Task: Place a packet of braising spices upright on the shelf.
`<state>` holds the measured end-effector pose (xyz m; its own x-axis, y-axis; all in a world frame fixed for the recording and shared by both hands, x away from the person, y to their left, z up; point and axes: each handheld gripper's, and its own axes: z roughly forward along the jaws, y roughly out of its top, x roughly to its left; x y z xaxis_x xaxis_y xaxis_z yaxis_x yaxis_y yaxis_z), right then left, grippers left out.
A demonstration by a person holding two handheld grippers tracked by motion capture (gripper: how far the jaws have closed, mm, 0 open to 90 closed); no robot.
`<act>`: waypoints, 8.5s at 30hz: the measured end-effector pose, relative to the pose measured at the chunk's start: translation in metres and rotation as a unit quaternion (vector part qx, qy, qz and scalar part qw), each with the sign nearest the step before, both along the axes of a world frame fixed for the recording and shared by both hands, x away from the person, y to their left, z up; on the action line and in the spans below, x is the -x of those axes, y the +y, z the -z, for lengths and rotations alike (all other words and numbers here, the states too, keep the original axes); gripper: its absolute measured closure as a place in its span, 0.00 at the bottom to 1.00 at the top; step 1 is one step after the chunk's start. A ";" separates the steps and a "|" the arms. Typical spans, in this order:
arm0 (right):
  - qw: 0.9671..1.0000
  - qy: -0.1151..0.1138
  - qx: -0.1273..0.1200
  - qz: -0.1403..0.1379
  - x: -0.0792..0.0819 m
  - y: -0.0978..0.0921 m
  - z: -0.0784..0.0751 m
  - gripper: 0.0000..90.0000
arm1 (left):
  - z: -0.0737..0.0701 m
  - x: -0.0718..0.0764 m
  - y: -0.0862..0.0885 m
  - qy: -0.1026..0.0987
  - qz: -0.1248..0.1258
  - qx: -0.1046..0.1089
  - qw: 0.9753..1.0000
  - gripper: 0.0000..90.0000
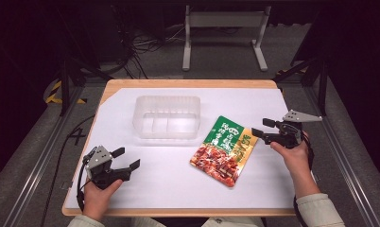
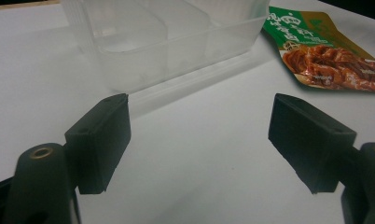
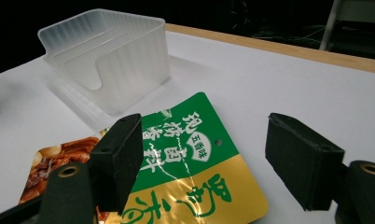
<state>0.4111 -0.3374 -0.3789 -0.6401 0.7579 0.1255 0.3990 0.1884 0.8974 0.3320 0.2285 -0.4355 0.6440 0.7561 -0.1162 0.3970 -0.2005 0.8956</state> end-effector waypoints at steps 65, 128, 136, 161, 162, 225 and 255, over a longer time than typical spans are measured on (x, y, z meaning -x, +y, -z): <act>0.989 0.143 0.031 -0.015 -0.045 0.002 0.061 0.32 | 0.001 -0.001 0.003 0.005 -0.008 -0.001 1.000 0.24; 0.986 0.139 0.033 -0.088 -0.043 0.038 0.039 1.00 | 0.002 0.006 0.008 0.004 -0.016 -0.010 1.000 0.25; 0.988 0.116 0.007 -0.101 -0.028 0.036 0.009 1.00 | 0.001 0.005 0.005 0.002 -0.013 -0.014 1.000 0.25; 0.975 0.071 -0.069 -0.201 0.020 0.064 -0.066 1.00 | 0.002 0.004 0.005 0.003 -0.014 -0.016 1.000 0.25; 0.975 0.069 -0.069 -0.201 0.021 0.065 -0.067 1.00 | 0.002 0.004 0.005 0.003 -0.015 -0.016 1.000 0.25; 0.973 0.055 -0.126 -0.184 -0.037 0.114 -0.150 1.00 | 0.003 0.019 0.020 0.004 -0.040 -0.018 0.999 0.25; 0.983 0.022 -0.138 -0.122 -0.075 0.147 -0.169 1.00 | 0.002 0.015 0.017 -0.001 -0.026 -0.012 1.000 0.25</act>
<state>0.4858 -0.1904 -0.2097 -0.7874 0.5164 0.3366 0.4123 0.0352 0.9104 0.3173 0.2453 -0.4375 0.6034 0.7916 -0.0968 0.4064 -0.2008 0.8913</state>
